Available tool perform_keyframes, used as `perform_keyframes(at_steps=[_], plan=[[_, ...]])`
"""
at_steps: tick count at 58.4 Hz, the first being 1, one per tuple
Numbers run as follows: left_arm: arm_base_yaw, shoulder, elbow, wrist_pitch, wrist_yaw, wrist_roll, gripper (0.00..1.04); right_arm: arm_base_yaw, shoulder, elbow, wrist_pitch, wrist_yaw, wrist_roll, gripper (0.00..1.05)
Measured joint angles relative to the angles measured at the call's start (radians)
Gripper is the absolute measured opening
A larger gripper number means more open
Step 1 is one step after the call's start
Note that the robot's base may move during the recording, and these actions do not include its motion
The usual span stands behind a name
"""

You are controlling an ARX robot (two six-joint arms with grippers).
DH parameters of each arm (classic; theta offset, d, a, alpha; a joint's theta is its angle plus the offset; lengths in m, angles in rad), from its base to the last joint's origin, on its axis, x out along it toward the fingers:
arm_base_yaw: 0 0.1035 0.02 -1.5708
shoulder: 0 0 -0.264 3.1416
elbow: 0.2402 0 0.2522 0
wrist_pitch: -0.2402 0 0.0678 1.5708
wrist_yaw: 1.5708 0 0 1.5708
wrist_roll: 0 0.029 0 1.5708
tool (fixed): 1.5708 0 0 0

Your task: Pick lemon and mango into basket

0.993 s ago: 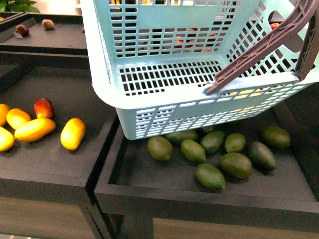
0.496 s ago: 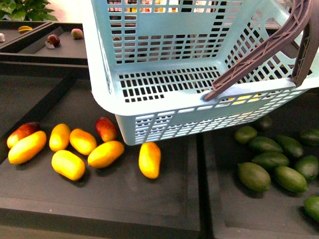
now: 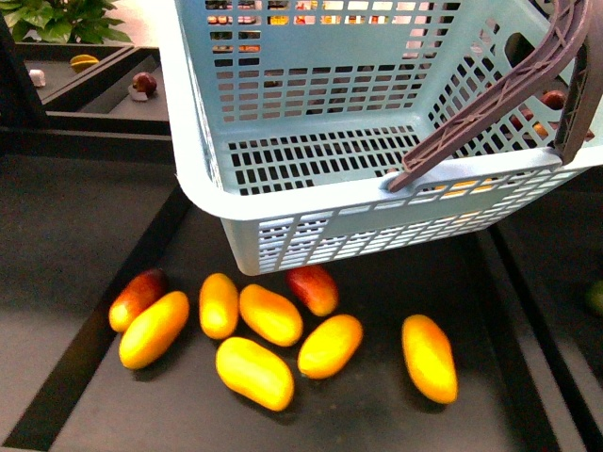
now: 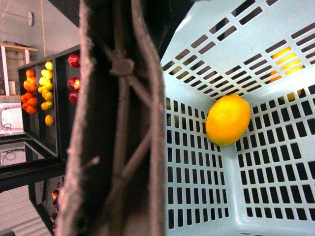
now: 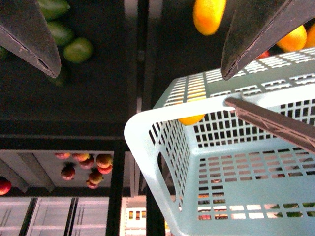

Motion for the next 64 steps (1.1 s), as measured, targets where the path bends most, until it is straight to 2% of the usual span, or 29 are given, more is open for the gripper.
perform_keyframes(at_steps=[50, 64], plan=[[0.006, 0.0, 0.0, 0.0, 0.001, -0.002, 0.05, 0.002, -0.001, 0.0, 0.0, -0.006, 0.0, 0.96], [0.023, 0.0, 0.0, 0.0, -0.035, 0.011, 0.05, 0.003, 0.0, 0.0, 0.0, -0.003, 0.0, 0.96]])
